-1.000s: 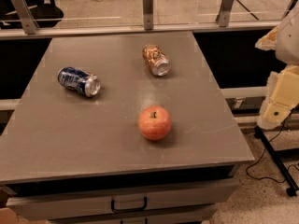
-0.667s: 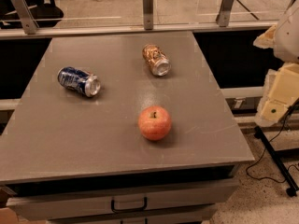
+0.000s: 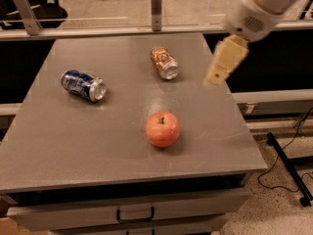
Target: Place orange can upright
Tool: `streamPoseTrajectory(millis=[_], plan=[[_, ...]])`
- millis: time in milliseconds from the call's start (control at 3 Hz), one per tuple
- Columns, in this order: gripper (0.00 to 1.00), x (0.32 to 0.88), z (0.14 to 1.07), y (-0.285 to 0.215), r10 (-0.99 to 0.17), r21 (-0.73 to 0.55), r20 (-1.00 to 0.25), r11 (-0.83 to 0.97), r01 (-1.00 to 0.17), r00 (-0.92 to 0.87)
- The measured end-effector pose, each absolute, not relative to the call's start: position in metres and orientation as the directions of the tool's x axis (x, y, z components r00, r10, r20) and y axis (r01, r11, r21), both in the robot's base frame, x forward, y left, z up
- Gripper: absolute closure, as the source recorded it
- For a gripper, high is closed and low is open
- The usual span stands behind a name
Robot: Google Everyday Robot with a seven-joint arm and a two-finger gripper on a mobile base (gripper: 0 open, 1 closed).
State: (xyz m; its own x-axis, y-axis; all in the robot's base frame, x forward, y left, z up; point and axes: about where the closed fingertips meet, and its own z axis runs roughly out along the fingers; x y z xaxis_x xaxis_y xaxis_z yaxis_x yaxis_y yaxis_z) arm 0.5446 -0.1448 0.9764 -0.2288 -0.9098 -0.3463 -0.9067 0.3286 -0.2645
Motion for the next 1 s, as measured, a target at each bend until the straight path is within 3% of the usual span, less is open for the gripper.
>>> streamPoseTrajectory(millis=[333, 1000], plan=[[0.0, 0.603, 0.985, -0.083, -0.876, -0.295, -0.433, 0.361, -0.885, -0.213], [0.0, 0.625, 0.972, -0.065, -0.837, -0.261, -0.478, 0.425, -0.866, -0.267]])
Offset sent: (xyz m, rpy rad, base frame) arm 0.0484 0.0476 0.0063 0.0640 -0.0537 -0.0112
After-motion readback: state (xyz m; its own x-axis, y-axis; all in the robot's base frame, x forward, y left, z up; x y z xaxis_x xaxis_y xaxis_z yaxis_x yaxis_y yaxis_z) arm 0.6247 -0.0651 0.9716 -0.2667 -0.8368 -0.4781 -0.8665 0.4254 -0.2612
